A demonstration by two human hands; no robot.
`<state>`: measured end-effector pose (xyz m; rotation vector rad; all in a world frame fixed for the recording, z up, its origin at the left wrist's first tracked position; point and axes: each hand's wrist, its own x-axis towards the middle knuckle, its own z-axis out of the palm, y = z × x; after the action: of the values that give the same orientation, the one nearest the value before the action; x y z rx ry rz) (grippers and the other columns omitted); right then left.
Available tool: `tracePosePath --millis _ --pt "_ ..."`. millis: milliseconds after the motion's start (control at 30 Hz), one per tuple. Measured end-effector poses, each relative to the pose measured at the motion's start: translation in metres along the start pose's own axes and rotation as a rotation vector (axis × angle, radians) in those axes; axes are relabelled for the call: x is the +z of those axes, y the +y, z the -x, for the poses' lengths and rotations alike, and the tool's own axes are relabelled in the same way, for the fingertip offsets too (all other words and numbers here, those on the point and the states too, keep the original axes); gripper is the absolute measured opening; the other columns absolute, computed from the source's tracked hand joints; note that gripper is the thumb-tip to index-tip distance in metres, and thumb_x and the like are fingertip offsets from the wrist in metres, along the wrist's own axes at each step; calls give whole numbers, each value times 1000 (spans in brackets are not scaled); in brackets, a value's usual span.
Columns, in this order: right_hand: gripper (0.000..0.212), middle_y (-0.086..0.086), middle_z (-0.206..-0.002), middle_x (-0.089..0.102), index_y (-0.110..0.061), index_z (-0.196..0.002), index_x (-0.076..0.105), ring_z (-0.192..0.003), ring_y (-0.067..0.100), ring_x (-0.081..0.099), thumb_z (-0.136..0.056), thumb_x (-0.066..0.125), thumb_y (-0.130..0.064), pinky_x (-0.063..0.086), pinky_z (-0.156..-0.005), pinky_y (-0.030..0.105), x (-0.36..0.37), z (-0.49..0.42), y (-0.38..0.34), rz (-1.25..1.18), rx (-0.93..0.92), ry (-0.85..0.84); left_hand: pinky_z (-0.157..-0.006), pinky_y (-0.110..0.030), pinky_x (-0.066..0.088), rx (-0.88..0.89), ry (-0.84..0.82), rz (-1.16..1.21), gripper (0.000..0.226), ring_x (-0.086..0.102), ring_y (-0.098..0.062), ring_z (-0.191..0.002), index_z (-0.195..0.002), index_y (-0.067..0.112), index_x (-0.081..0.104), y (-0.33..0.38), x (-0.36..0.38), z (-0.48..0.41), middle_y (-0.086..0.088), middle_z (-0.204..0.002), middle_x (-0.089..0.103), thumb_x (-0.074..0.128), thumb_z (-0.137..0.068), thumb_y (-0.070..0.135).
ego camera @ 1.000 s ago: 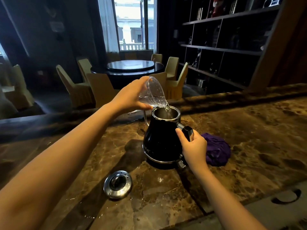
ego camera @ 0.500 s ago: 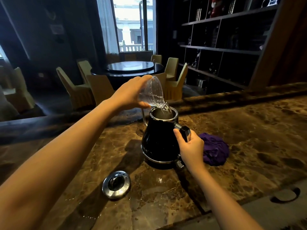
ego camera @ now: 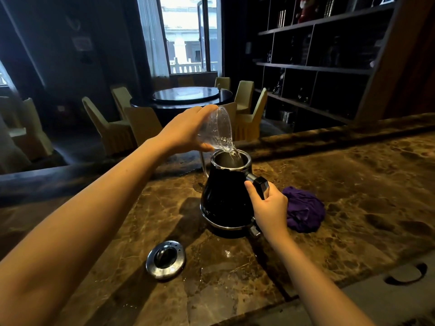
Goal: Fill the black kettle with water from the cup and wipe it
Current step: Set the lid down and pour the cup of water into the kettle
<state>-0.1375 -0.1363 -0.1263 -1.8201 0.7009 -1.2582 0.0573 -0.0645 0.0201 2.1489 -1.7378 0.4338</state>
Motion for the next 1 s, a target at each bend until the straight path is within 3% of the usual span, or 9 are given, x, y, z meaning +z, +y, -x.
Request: tracePosePath --millis 367,433,700,1000 --pt "35 -4 -49 45 -28 -55 43 -46 11 40 -83 62 -34 31 -44 25 0 -1 1 -6 -12 -2 -89 -38 44 54 -2 -153 95 50 -31 -112 -138 24 29 3 0 -2 -13 -128 53 82 -60 34" --pt "35 -7 -48 43 -28 -54 42 -44 8 38 -82 63 -34 28 -42 19 1 -1 2 -1 -23 3 -86 -36 44 76 0 -181 93 51 -30 -109 -137 24 30 3 1 -3 -13 -125 55 82 -60 35" --pt "39 -12 -45 38 -30 -53 39 -41 3 41 -82 64 -31 29 -39 14 0 0 3 -3 -42 15 -83 -38 47 206 69 -336 80 53 -29 -100 -133 22 36 7 1 -8 -15 -114 57 78 -65 29" --pt "37 -9 -46 40 -29 -53 40 -43 7 36 -82 63 -34 30 -42 19 1 -1 3 -5 -20 16 -97 -42 37 254 147 -401 76 44 -34 -117 -134 23 37 10 2 -6 -17 -130 49 76 -69 25"
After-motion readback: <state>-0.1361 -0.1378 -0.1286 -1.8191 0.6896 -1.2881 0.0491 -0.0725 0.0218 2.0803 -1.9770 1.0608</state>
